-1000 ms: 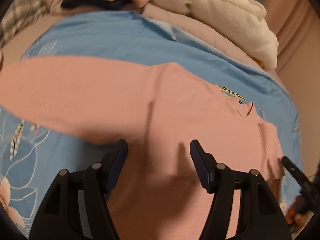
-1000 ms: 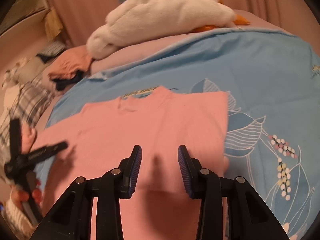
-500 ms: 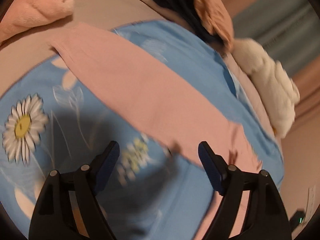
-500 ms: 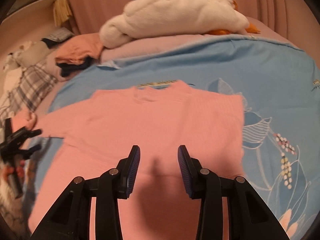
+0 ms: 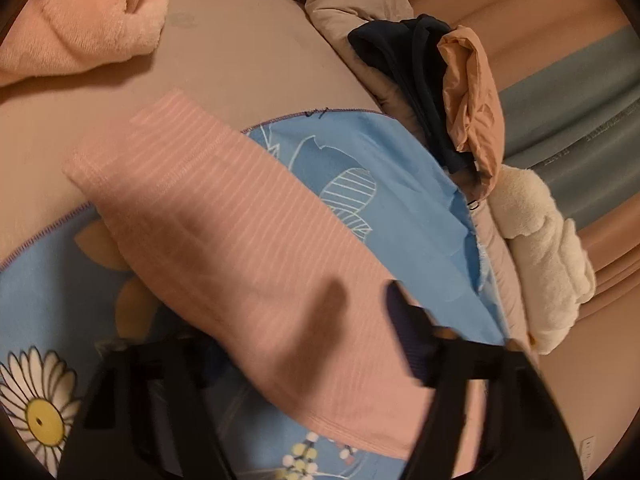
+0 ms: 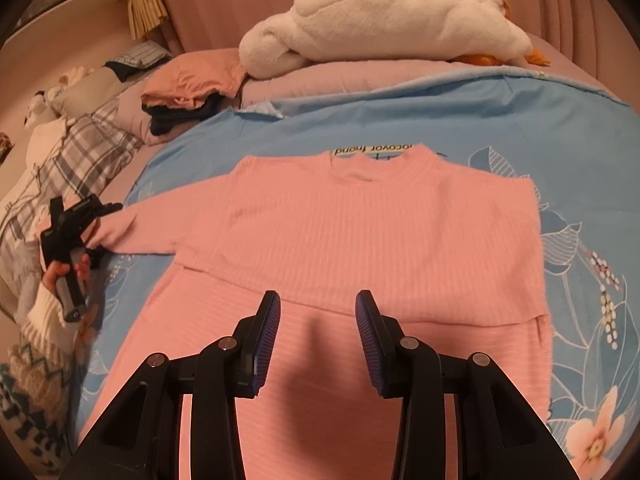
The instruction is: Fold small clothes
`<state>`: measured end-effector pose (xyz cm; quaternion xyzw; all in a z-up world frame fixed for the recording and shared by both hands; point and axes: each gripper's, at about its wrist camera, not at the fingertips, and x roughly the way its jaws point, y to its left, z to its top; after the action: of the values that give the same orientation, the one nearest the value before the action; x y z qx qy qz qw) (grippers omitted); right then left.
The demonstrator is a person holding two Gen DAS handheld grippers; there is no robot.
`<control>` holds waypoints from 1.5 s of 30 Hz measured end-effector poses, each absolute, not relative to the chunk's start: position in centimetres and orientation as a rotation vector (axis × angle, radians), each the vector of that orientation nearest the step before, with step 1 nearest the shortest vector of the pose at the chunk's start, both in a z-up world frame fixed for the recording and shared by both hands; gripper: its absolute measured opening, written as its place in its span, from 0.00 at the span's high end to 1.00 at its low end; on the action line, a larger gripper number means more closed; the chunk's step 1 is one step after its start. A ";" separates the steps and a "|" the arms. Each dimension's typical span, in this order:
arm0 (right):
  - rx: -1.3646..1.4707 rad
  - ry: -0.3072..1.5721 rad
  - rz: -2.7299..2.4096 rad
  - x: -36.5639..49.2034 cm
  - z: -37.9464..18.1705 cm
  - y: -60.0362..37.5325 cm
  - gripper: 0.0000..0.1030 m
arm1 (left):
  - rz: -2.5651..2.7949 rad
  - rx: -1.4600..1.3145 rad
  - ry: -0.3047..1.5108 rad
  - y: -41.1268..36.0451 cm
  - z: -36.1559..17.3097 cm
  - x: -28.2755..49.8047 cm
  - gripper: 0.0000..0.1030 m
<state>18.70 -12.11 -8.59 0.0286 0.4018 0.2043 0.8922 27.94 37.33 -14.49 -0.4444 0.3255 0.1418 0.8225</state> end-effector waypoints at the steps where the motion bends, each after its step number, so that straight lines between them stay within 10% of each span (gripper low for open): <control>1: 0.056 0.837 0.424 18.6 -8.7 -11.9 0.61 | 0.310 -0.942 0.704 37.6 -14.9 27.8 0.78; 3: 0.050 0.844 0.426 18.5 -8.8 -11.6 0.61 | 0.326 -0.963 0.722 38.4 -15.7 27.5 0.96; 19: 0.134 0.843 0.414 17.3 -9.3 -14.2 0.61 | 0.204 -0.733 0.588 33.1 -8.2 26.0 0.99; 31: 0.245 0.807 0.340 14.9 -8.9 -20.7 0.61 | -0.102 -0.186 0.595 7.7 -2.5 28.4 0.98; 36: 0.274 0.797 0.284 13.9 -8.8 -23.2 0.61 | -0.224 0.043 0.689 -3.3 -6.7 28.5 0.87; 38: 0.282 0.799 0.263 13.6 -8.9 -24.1 0.61 | -0.240 0.094 0.785 -5.5 -9.3 29.3 0.37; 39: 0.282 0.802 0.259 13.5 -8.9 -24.3 0.61 | -0.241 0.110 0.815 -6.2 -10.3 29.5 0.28; 45: 0.248 0.789 0.253 13.1 -8.5 -24.6 0.59 | -0.354 0.076 0.817 -4.4 -10.0 26.9 0.23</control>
<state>13.12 -24.61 -8.45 0.1200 0.3824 0.1228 0.9079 26.94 -4.44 -10.02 0.0367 0.3951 -0.1711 0.9018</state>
